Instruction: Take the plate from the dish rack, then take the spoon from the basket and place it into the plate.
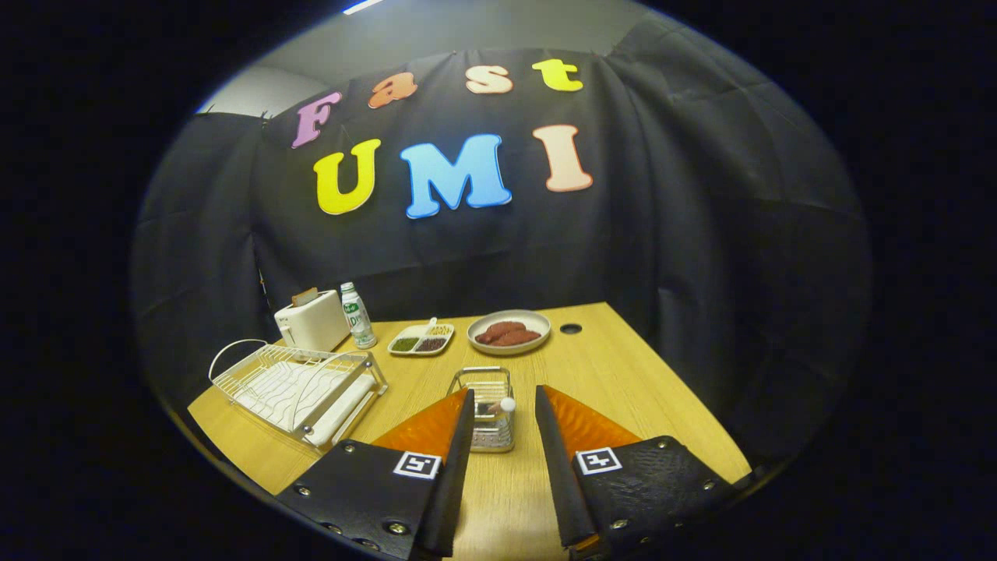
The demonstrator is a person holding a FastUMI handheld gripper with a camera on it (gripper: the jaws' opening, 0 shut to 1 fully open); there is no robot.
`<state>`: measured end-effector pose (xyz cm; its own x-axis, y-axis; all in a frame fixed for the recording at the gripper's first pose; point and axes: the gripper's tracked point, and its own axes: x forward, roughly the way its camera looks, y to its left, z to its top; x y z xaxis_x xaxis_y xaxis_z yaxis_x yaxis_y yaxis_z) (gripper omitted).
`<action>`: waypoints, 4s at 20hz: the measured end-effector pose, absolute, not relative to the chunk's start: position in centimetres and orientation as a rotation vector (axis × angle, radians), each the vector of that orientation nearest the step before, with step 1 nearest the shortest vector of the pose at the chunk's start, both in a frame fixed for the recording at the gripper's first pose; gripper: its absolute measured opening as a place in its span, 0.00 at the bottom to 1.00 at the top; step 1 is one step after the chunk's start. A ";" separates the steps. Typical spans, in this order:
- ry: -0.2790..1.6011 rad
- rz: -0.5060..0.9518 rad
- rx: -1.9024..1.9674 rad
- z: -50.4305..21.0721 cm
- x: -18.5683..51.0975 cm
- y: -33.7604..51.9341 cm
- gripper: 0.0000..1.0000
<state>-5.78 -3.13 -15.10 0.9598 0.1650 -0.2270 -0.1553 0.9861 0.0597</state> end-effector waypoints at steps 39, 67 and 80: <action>0.303 0.121 -0.017 -19.9 2.6 -0.7 0.10; 0.365 0.148 -0.067 -8.5 -7.4 3.7 0.09; 0.566 0.368 -0.137 -15.7 -11.2 11.8 0.10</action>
<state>-11.24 11.80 -15.65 0.7807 0.3027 -0.5467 -0.3770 0.9259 -0.0258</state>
